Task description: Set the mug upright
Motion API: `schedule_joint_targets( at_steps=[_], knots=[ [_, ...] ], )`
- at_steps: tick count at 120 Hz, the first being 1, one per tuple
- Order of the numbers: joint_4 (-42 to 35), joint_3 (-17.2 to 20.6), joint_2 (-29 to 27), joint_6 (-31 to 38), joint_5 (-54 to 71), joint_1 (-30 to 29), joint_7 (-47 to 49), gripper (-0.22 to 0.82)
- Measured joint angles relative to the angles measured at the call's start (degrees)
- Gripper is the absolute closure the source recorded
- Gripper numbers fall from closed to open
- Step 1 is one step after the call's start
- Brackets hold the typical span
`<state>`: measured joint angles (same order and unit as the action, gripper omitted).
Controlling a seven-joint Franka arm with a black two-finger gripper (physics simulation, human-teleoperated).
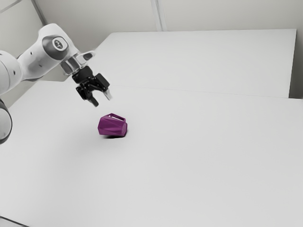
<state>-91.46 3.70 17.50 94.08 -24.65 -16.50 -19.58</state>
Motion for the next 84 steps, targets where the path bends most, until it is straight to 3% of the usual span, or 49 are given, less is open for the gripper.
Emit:
schedule_joint_targets(
  at_steps=[32, 84],
  knots=[
    [1.9, 0.8, 7.1, 2.7, -4.2, -5.7, -6.7, 0.00],
    [-0.1, 0.1, 12.3, 8.8, -8.7, -7.7, -13.5, 0.00]
  ],
)
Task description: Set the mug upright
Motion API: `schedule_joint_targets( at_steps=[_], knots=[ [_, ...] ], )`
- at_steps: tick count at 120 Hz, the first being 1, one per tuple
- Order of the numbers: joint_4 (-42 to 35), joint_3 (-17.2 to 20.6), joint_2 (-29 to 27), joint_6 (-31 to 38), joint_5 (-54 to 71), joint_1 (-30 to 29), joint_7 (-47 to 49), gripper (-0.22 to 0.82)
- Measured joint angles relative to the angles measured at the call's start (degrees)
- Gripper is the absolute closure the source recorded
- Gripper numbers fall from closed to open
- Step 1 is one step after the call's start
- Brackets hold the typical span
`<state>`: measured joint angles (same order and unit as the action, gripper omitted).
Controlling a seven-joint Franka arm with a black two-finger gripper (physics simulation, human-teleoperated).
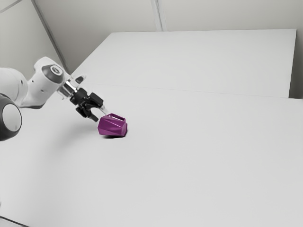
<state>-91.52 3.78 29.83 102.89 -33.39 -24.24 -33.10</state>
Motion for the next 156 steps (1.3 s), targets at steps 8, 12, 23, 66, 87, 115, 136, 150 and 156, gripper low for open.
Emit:
schedule_joint_targets(
  at_steps=[8, 12, 23, 66, 87, 115, 136, 150, 156],
  knots=[
    [-1.3, 0.0, -0.2, 0.5, -0.8, 0.0, -0.7, 0.00],
    [-2.2, 0.0, -0.4, 0.7, -1.4, 0.1, -1.0, 0.00],
    [-3.7, 0.1, -0.7, 1.0, -2.7, 0.2, -1.8, 0.00],
    [-7.8, 0.1, -2.4, 1.6, -7.4, 0.8, -3.7, 0.20],
    [-8.2, 0.8, -3.8, 1.7, -8.2, 0.9, -4.1, 0.34],
    [-7.8, 1.8, -4.6, 2.7, -8.5, 2.9, -4.4, 0.59],
    [-7.5, 1.8, -4.6, 3.5, -8.6, 4.1, -4.5, 0.72],
    [-7.5, 1.8, -4.8, 3.5, -8.4, 4.2, -4.5, 0.75],
    [-7.5, 1.8, -5.1, 3.4, -8.2, 4.2, -4.5, 0.76]
  ],
)
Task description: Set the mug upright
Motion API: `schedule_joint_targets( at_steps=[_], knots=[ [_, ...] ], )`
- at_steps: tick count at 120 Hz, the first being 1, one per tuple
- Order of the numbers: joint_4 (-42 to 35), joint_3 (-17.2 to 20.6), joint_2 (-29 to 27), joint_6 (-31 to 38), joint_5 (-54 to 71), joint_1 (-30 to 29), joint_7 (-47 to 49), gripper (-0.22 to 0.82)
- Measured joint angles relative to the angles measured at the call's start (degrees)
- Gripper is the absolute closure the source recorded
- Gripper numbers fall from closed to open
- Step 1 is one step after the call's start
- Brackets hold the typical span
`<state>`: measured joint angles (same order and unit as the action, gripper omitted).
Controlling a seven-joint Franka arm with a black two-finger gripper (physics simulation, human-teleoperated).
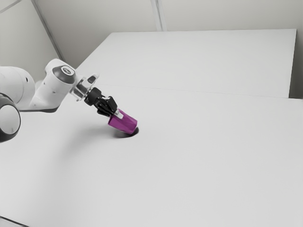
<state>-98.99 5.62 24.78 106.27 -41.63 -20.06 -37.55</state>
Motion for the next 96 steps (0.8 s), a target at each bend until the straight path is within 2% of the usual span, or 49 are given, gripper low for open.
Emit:
schedule_joint_targets(
  at_steps=[32, 51, 60, 70, 86, 96],
  knots=[
    [-0.6, -0.5, -6.0, 0.1, 5.2, 4.0, 1.1, 0.78],
    [-0.9, -0.7, -9.5, 1.5, 16.3, 8.7, 3.8, 0.78],
    [-3.3, -0.9, -11.7, 2.9, 22.7, 11.2, 5.9, 0.78],
    [-6.2, -4.2, -14.1, 4.4, 30.0, 16.9, 8.8, 0.79],
    [-13.7, -7.3, -18.7, 8.7, 40.8, 24.1, 13.7, 0.79],
    [-16.6, -9.0, -19.7, 11.8, 45.2, 27.3, 16.7, 0.79]
  ],
)
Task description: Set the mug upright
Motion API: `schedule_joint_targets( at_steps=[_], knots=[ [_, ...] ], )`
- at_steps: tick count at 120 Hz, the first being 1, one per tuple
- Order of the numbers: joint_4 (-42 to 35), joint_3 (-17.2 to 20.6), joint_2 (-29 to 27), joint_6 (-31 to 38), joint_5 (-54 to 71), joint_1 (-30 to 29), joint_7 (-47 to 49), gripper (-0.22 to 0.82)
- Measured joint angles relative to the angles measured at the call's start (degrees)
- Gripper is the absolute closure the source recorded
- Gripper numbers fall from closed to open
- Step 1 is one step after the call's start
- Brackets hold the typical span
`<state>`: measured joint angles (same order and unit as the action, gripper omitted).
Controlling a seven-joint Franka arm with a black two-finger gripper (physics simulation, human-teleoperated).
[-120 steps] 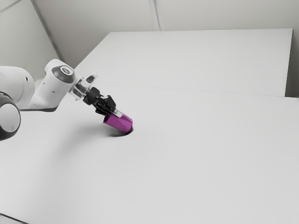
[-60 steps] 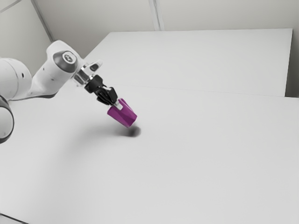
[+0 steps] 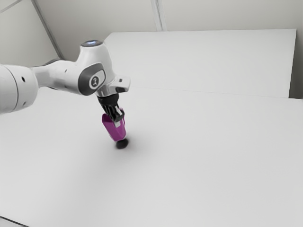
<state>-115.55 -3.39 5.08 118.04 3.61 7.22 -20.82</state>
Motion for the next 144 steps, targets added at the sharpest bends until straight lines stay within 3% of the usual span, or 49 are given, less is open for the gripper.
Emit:
schedule_joint_targets(
  at_steps=[31, 96, 122, 144],
  knots=[
    [-3.6, -0.1, -0.3, 5.3, 5.6, 0.9, 9.5, 0.79],
    [-6.6, 1.5, 1.1, 9.8, 1.4, 0.9, 24.4, 0.78],
    [-6.4, 1.9, 0.4, 10.2, 1.0, 0.9, 27.4, 0.34],
    [-2.9, 3.4, -2.4, 8.4, 1.3, 0.0, 28.3, 0.14]
  ],
)
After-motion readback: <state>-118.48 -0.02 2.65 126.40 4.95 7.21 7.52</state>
